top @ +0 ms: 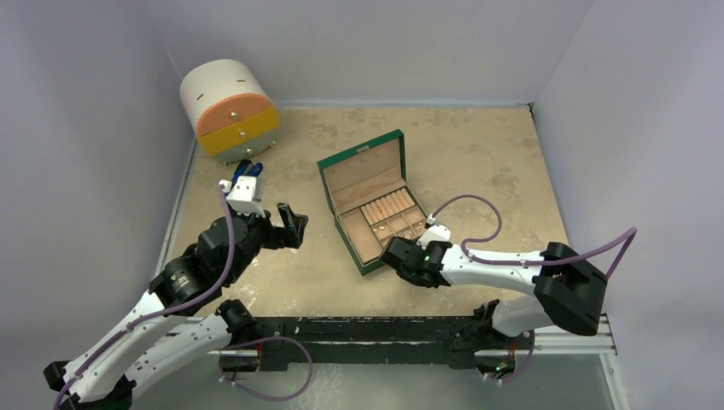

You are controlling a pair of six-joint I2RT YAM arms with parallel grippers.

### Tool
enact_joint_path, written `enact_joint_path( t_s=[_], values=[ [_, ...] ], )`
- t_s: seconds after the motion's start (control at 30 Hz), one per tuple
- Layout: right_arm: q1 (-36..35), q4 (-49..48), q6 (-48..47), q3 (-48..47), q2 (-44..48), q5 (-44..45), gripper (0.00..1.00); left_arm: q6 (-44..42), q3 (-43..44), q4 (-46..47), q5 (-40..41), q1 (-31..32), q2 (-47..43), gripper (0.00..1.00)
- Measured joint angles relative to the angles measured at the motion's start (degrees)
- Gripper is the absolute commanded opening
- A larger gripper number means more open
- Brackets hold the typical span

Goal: Organize the mixed jewelry

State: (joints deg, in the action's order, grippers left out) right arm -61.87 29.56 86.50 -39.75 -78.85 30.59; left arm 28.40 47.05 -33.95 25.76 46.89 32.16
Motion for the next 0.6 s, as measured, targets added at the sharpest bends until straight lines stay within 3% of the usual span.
enact_joint_path(
  t_s=[0.6],
  values=[
    [0.00,-0.09,-0.20,-0.26,-1.46,1.25,0.18,0.00,0.00,0.00,0.00,0.00,0.00,1.00]
  ],
)
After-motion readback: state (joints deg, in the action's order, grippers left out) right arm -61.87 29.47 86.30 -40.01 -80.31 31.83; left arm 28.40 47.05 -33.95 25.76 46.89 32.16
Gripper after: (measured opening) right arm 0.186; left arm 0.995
